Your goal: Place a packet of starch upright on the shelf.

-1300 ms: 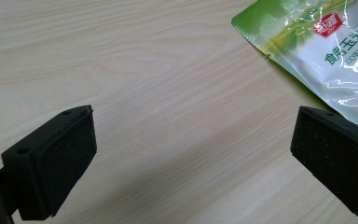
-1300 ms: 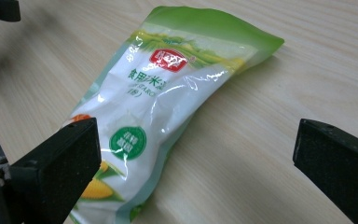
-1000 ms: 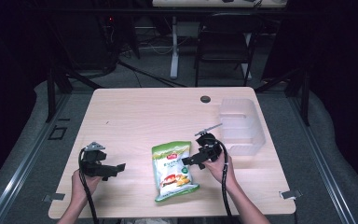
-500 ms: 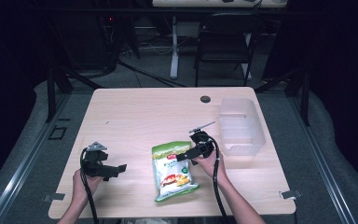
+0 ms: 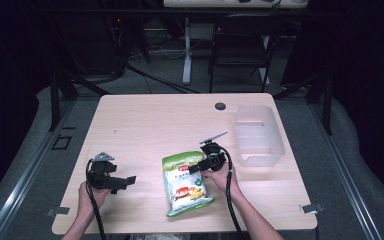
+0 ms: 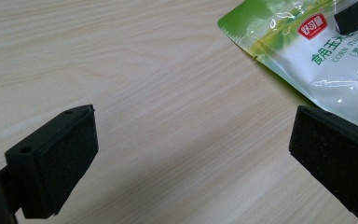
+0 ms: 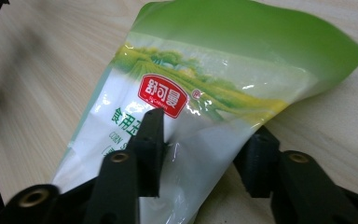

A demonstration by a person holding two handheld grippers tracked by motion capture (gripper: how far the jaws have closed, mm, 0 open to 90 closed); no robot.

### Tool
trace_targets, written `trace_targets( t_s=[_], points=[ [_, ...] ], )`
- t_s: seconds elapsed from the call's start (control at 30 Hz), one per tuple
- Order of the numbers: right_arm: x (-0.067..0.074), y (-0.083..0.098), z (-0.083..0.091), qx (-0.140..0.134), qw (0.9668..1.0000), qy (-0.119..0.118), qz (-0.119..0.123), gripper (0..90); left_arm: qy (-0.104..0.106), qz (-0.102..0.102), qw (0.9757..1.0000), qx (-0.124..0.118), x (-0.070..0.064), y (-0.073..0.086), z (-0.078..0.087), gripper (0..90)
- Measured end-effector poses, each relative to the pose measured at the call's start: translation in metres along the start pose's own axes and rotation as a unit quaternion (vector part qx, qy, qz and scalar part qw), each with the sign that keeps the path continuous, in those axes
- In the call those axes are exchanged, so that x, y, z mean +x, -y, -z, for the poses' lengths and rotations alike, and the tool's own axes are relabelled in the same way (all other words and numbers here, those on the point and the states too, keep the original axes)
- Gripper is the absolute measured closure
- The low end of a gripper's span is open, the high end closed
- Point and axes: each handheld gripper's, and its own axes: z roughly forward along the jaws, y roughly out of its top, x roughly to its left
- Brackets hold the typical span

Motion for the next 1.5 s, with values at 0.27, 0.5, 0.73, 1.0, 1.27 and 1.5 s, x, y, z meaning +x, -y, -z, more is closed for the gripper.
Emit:
trace_targets(
  t_s=[0.27,0.5,0.73,1.0,1.27,1.5],
  points=[
    [0.001,0.003,0.003,-0.015,0.9997,-0.02,0.008,81.7,0.001,-0.009,0.9999,0.006,-0.001,0.0,0.001,2.2],
    [-0.002,0.008,0.01,-0.031,0.9992,-0.022,0.012,85.4,0.0,-0.012,0.9999,0.003,-0.002,-0.001,0.001,2.6],
    [-0.002,0.014,0.024,-0.053,0.9984,-0.009,0.015,85.9,0.002,-0.019,0.9998,0.002,-0.003,-0.001,0.001,3.7],
    [-0.006,0.026,0.041,-0.081,0.9966,0.0,0.015,85.7,-0.001,-0.022,0.9998,-0.003,-0.003,-0.001,0.001,4.0],
    [-0.004,0.032,0.058,-0.103,0.9943,0.01,0.025,86.3,-0.002,-0.024,0.9997,-0.006,-0.004,-0.001,0.001,4.0],
    [-0.004,0.038,0.072,-0.122,0.992,0.014,0.028,86.9,0.002,-0.027,0.9996,-0.008,-0.003,-0.001,0.002,4.0]
  ],
)
